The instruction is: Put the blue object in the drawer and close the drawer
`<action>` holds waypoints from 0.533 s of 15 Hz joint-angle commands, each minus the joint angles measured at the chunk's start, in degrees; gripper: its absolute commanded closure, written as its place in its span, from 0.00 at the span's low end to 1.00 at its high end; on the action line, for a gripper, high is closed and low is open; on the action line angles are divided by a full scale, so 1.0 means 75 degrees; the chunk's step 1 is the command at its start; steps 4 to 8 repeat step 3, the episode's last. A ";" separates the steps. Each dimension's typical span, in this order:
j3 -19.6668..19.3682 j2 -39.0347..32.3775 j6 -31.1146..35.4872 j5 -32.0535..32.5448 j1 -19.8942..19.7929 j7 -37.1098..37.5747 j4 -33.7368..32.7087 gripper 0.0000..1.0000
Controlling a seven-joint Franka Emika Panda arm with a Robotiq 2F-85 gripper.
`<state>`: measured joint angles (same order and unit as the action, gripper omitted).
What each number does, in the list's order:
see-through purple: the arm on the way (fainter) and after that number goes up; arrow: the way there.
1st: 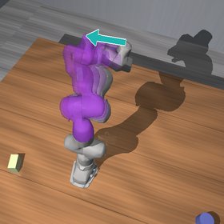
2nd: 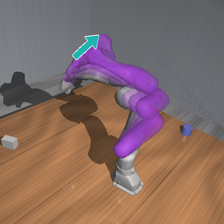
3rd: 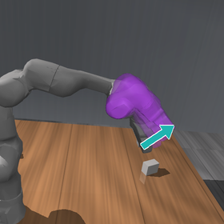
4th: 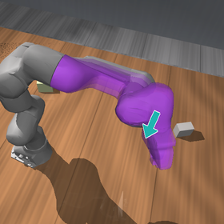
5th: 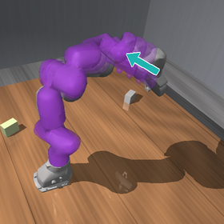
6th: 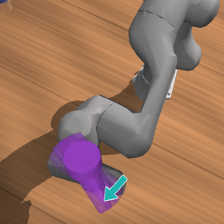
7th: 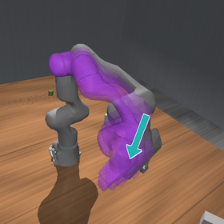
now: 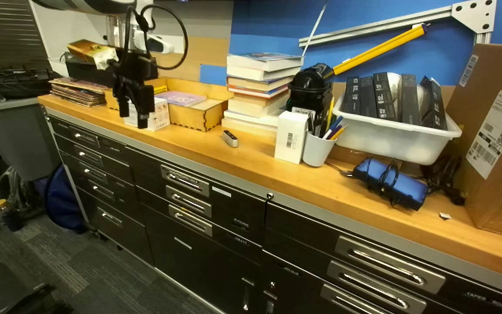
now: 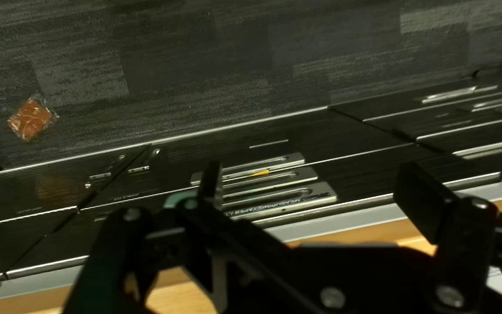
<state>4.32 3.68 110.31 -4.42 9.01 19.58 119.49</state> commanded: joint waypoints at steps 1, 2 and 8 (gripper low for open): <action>0.0169 0.0081 -0.0174 -0.0031 -0.0143 -0.0024 -0.0106 0.00; 0.0177 0.0102 -0.0159 -0.0031 -0.0143 -0.0020 -0.0078 0.00; 0.0174 0.0063 -0.0141 -0.0030 -0.0146 -0.0019 -0.0042 0.00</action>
